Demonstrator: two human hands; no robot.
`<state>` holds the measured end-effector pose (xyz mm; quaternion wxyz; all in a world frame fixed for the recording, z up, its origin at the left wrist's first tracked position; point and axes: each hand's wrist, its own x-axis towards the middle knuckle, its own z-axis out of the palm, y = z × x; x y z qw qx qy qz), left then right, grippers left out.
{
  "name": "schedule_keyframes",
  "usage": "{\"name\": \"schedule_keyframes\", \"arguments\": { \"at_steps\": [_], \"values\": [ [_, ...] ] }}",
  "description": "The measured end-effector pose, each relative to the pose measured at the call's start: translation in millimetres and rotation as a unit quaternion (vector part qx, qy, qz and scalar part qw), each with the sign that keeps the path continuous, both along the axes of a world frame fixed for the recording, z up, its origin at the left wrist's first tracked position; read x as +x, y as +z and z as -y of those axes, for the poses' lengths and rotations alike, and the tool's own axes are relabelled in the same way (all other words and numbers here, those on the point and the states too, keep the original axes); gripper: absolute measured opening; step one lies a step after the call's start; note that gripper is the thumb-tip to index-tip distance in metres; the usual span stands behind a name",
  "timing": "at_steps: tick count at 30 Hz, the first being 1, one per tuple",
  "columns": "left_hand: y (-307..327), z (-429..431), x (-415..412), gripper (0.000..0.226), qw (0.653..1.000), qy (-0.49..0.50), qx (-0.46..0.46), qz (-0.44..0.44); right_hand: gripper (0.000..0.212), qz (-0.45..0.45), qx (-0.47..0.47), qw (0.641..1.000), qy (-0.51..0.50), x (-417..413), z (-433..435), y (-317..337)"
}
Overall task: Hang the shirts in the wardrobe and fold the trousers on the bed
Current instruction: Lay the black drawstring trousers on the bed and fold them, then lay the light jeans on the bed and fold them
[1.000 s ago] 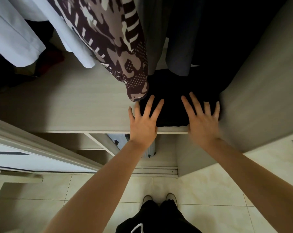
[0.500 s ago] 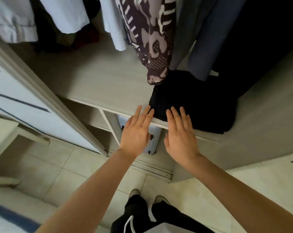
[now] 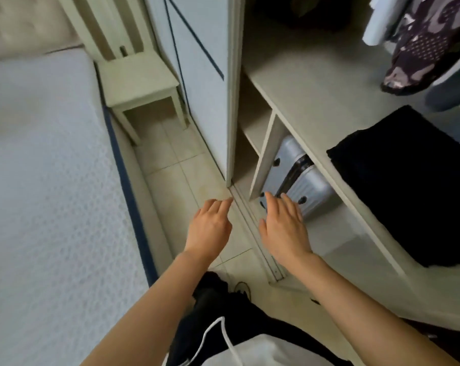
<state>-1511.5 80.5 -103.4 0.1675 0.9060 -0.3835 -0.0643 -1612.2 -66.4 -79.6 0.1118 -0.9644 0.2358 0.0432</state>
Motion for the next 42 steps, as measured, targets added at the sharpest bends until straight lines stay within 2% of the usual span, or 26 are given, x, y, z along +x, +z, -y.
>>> {"name": "schedule_keyframes", "arguments": {
  "at_steps": [7, 13, 20, 28, 32, 37, 42],
  "values": [
    [-21.9, -102.1, -30.7, 0.041, 0.973, 0.214, 0.006, -0.085, 0.052, -0.028, -0.009, 0.982, 0.184, 32.2, -63.6, -16.4],
    [-38.9, -192.8, -68.8, 0.03, 0.898, 0.412, 0.0, -0.156, 0.042, -0.055, 0.005, 0.943, 0.328, 61.8, -138.0, -30.6],
    [-72.0, -292.4, -116.2, 0.036, 0.79, 0.576, 0.002, -0.208, 0.042, -0.1, 0.022, 0.873, 0.476, 85.3, -255.4, -59.9],
    [-109.1, -405.4, -169.6, 0.039, 0.637, 0.731, -0.01, -0.245, 0.04, -0.16, 0.019, 0.784, 0.6, 82.5, -386.5, -101.5],
    [-127.3, -445.0, -194.8, 0.039, 0.573, 0.778, -0.021, -0.256, 0.04, -0.209, 0.017, 0.737, 0.642, 77.3, -439.6, -122.1],
    [-156.1, -473.8, -219.5, 0.038, 0.506, 0.812, -0.043, -0.286, 0.038, -0.285, 0.054, 0.717, 0.634, 78.0, -496.5, -150.8],
    [-204.3, -498.6, -231.3, 0.043, 0.424, 0.842, -0.081, -0.324, 0.041, -0.367, 0.104, 0.721, 0.579, 83.8, -545.8, -200.6]
  ]
}}
